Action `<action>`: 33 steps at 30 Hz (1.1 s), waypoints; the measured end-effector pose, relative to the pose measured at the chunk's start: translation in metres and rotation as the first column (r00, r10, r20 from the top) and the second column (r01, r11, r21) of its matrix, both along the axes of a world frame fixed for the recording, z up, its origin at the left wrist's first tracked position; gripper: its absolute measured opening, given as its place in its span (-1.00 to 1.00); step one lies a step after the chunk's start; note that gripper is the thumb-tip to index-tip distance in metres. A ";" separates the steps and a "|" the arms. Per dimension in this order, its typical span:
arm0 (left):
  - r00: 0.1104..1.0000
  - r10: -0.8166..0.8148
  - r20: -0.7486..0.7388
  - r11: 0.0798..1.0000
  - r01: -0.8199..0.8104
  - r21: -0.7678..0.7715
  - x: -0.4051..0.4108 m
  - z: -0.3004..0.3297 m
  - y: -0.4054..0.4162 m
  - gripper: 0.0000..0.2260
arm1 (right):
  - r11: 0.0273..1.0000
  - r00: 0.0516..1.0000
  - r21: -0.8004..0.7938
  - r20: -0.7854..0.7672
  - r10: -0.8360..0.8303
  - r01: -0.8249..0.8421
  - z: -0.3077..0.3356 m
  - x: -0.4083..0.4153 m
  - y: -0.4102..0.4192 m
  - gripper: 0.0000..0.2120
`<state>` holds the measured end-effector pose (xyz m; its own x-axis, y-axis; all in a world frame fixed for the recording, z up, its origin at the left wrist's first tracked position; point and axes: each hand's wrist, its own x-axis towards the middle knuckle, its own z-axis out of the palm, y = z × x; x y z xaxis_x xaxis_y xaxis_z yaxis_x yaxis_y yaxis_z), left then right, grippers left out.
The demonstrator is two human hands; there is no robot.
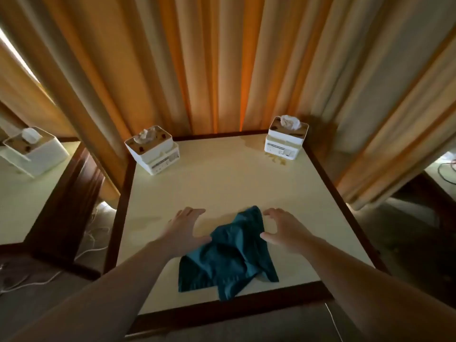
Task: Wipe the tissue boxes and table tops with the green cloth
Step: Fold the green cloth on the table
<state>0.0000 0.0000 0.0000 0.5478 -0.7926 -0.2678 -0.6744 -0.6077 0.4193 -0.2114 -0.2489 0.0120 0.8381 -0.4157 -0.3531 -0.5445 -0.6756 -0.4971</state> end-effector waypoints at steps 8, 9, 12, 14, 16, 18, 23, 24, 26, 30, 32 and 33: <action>0.993 -0.035 -0.115 0.994 0.047 0.101 -0.030 -0.050 0.019 -0.29 | 0.996 0.989 0.093 -0.145 0.018 -0.005 -0.042 -0.048 0.041 -0.54; 0.991 -0.036 -0.125 0.993 0.050 0.107 -0.032 -0.053 0.020 -0.29 | 0.993 0.986 0.116 -0.164 0.029 -0.010 -0.045 -0.053 0.045 -0.57; 0.991 -0.027 -0.133 0.995 0.039 0.089 -0.037 -0.059 0.021 -0.27 | 0.995 0.980 0.068 -0.181 0.087 -0.076 -0.055 -0.064 0.054 -0.70; 0.991 -0.019 -0.133 0.997 0.028 0.072 -0.038 -0.060 0.020 -0.26 | 0.997 0.986 -0.014 -0.146 0.077 -0.079 -0.063 -0.066 0.058 -0.85; 0.990 -0.023 -0.139 0.997 0.032 0.064 -0.038 -0.059 0.018 -0.26 | 0.997 0.992 -0.059 -0.118 0.049 -0.057 -0.066 -0.066 0.058 -0.90; 0.989 -0.028 -0.146 0.998 0.037 0.058 -0.037 -0.058 0.017 -0.26 | 0.997 0.992 -0.070 -0.119 0.036 -0.045 -0.067 -0.065 0.058 -0.83; 0.985 -0.019 -0.173 0.999 0.026 0.039 -0.033 -0.055 0.018 -0.27 | 0.980 0.988 -0.190 -0.151 0.032 -0.061 -0.071 -0.062 0.064 -0.76; 0.984 -0.013 -0.179 0.999 0.020 0.037 -0.032 -0.055 0.020 -0.27 | 0.978 0.991 -0.202 -0.136 0.017 -0.044 -0.071 -0.060 0.064 -0.82; 0.982 -0.001 -0.188 1.000 0.007 0.031 -0.028 -0.054 0.022 -0.27 | 0.983 0.995 -0.181 -0.096 -0.022 0.004 -0.062 -0.052 0.063 -0.89; 0.982 0.017 -0.187 1.000 -0.017 0.003 -0.016 -0.044 0.021 -0.30 | 0.984 0.987 -0.094 0.072 -0.142 0.149 -0.015 -0.021 0.053 -0.88; 0.982 0.029 -0.189 0.999 -0.035 -0.031 -0.008 -0.034 0.017 -0.32 | 0.983 0.971 -0.077 0.185 -0.152 0.169 0.017 -0.002 0.048 -0.88; 0.981 0.038 -0.188 0.997 -0.049 -0.053 -0.003 -0.028 0.015 -0.34 | 0.983 0.961 -0.085 0.240 -0.140 0.164 0.035 0.008 0.045 -0.90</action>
